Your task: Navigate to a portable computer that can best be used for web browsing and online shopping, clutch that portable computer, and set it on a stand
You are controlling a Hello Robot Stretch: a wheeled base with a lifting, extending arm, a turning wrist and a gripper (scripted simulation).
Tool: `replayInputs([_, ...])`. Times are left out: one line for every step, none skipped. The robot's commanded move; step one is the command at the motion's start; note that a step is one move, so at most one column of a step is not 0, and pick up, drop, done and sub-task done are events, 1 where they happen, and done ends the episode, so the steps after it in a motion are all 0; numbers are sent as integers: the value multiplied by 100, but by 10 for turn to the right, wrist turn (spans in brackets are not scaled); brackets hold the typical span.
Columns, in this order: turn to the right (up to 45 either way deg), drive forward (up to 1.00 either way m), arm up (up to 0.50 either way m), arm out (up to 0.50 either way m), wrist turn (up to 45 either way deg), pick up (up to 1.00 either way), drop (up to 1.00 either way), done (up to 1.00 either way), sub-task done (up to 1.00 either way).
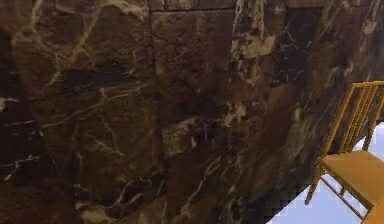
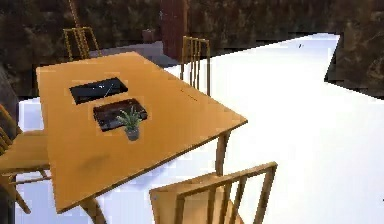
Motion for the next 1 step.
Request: replayInputs([90, 0, 0, 0, 0, 0, 0, 0, 0])
